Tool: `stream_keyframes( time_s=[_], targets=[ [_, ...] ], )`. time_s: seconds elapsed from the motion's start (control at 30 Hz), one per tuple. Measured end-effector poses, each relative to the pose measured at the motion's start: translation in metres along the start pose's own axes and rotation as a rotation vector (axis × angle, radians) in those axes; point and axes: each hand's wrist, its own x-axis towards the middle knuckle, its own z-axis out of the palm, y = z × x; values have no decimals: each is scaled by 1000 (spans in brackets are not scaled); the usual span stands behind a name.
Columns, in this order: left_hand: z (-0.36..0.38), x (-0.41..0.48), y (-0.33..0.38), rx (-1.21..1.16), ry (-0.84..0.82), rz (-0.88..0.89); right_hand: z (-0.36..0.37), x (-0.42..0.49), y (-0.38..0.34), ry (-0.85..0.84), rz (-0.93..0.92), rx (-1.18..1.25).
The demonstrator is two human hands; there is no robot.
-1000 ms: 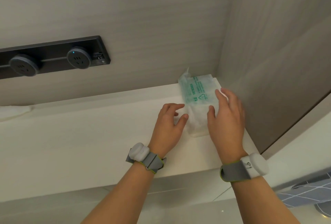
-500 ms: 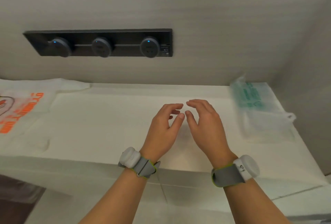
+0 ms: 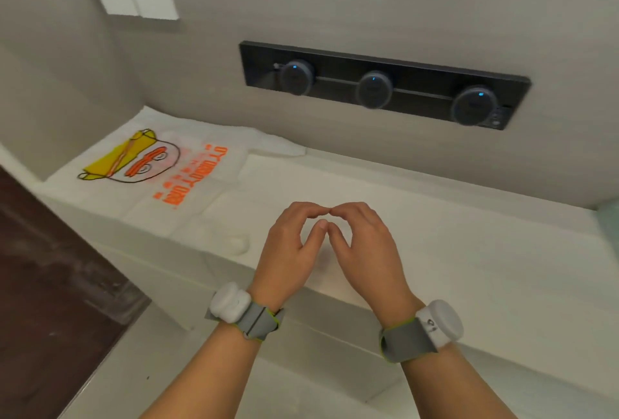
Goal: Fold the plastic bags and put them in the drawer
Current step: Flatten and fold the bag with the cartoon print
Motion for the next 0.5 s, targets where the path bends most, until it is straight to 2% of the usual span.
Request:
stream_keyframes(
  time_s=[0.3, 0.5],
  targets=[
    [-106, -14, -74, 133, 154, -48, 92, 18, -77, -145, -103, 45],
    [-145, -19, -115, 252, 261, -89, 134, 38, -111, -233, -247, -50]
  ],
)
